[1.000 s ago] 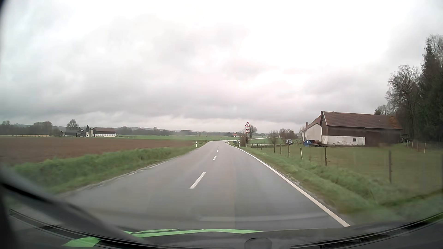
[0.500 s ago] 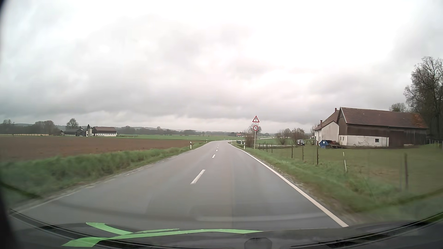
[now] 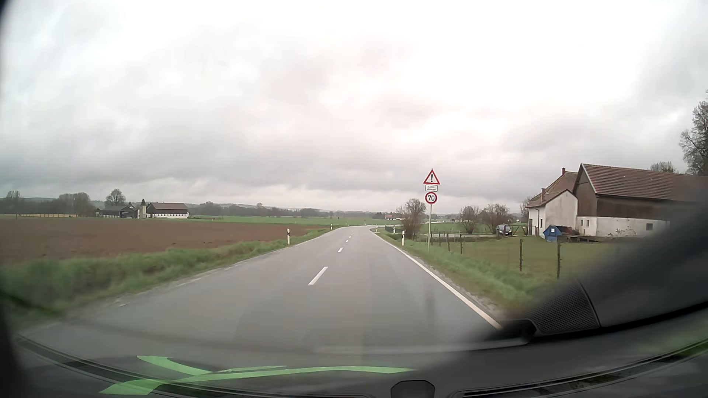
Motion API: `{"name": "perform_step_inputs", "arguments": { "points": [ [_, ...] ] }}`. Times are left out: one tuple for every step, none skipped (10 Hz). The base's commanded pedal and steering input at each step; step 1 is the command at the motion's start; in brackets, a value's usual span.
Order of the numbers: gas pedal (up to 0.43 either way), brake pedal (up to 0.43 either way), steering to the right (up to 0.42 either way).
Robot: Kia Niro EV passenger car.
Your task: Follow the waypoints while adhering to traffic rules and regulations
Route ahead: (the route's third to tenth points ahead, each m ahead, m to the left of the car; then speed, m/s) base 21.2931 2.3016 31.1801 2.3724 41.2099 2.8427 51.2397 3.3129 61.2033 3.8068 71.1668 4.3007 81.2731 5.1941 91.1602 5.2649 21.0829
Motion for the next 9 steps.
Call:
{"name": "perform_step_inputs", "arguments": {
  "points": [
    [0.118, 0.0, -0.009],
    [0.118, 0.0, -0.009],
    [0.118, 0.0, -0.009],
    [0.098, 0.0, -0.009],
    [0.098, 0.0, -0.009],
    [0.059, 0.0, -0.009],
    [0.0, 0.0, -0.009],
    [0.0, 0.0, -0.009],
    [0.0, 0.0, -0.009]
  ]
}}
